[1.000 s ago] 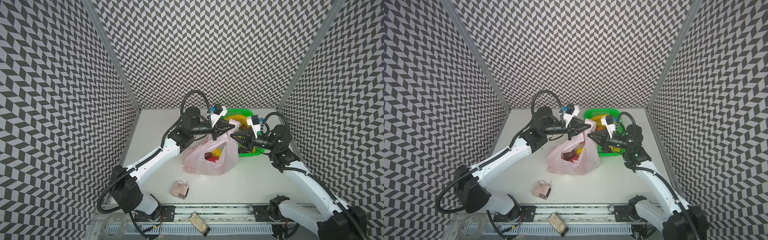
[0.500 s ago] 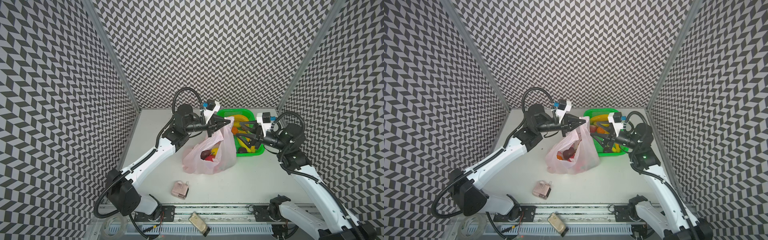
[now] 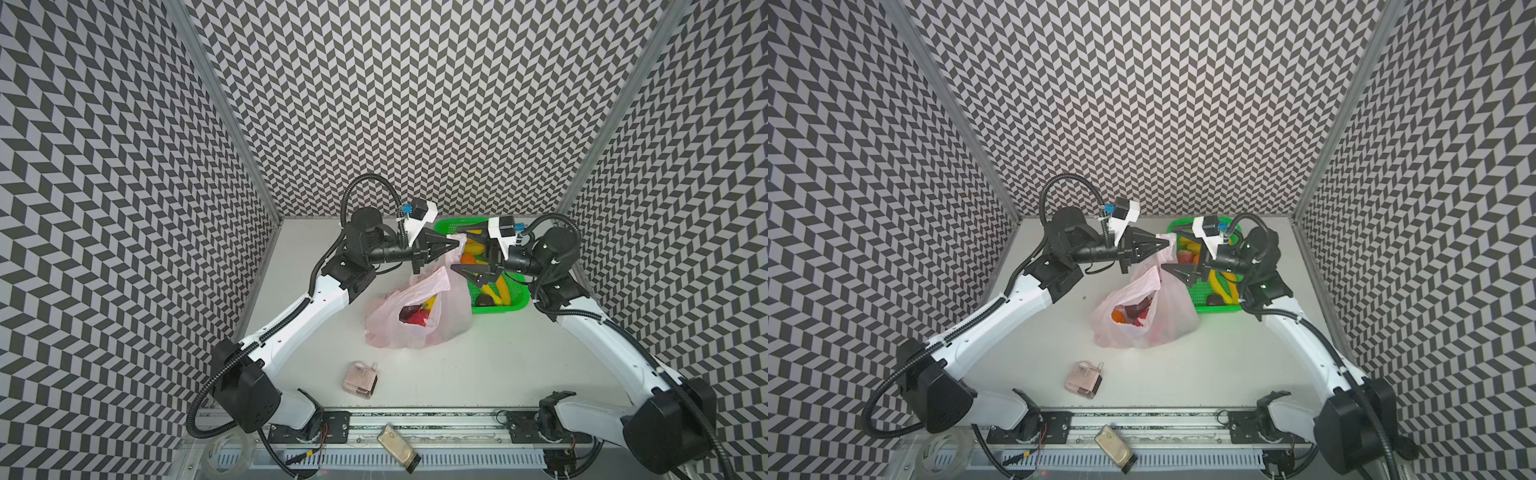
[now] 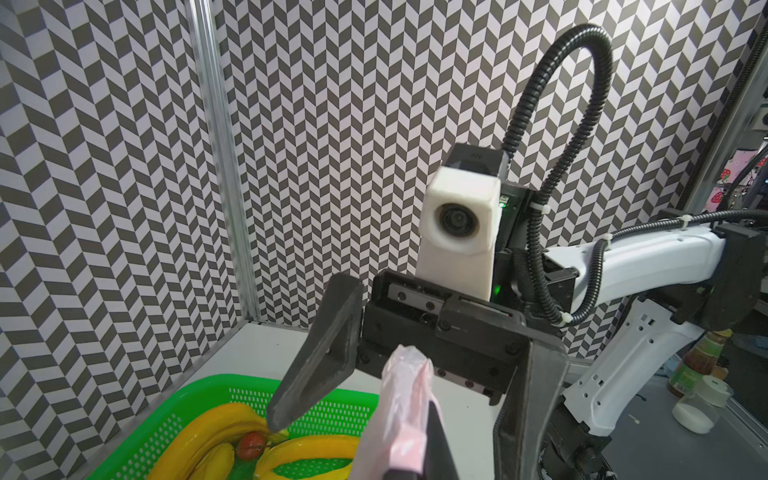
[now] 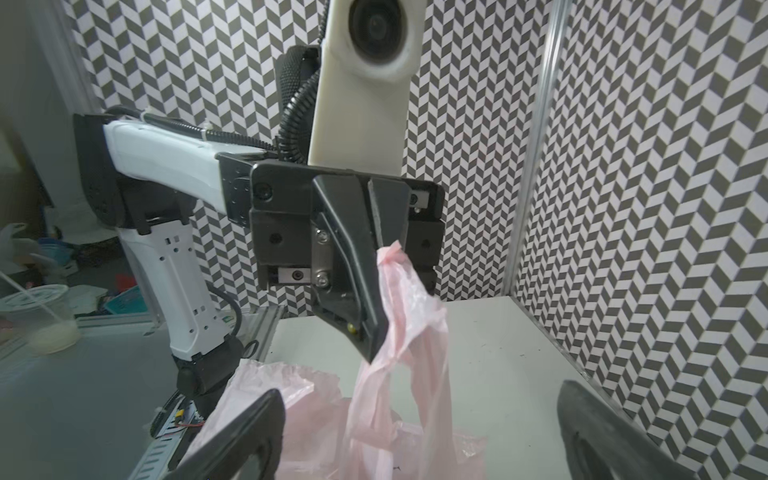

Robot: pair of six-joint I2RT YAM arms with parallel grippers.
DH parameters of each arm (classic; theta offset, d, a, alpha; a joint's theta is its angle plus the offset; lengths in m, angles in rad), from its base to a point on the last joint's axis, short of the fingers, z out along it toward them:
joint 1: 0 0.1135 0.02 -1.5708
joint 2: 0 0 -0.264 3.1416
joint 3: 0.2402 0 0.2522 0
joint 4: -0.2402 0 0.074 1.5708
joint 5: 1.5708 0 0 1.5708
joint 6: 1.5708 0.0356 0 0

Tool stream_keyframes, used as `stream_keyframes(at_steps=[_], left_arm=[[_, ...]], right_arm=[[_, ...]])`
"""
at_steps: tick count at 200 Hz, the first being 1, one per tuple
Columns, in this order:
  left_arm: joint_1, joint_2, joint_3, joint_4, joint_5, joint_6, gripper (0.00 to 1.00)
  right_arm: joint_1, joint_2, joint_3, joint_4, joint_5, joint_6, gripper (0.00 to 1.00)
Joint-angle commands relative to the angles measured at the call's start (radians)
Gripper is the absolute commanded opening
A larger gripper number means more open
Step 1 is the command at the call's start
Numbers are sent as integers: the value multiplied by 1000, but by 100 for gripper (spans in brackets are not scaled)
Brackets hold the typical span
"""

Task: Place the fake fruits into the plastic bag and tie a complex knot

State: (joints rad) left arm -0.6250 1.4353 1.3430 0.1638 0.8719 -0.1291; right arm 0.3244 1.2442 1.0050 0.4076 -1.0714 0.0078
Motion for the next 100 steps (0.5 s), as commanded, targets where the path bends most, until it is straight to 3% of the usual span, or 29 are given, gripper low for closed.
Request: stream_keyframes(at_steps=[1, 34, 78, 100], left_arm=[[8, -40, 5, 54, 29, -7, 0], [15, -38, 5, 62, 55, -13, 0], [28, -38, 4, 67, 68, -17, 0], [39, -37, 4, 76, 72, -27, 0]], right_arm=[[32, 32, 60, 87, -74, -40, 92], [67, 100, 100, 74, -101, -46, 73], [94, 135, 110, 82, -129, -34, 38], [96, 127, 71, 82, -134, -37, 25]])
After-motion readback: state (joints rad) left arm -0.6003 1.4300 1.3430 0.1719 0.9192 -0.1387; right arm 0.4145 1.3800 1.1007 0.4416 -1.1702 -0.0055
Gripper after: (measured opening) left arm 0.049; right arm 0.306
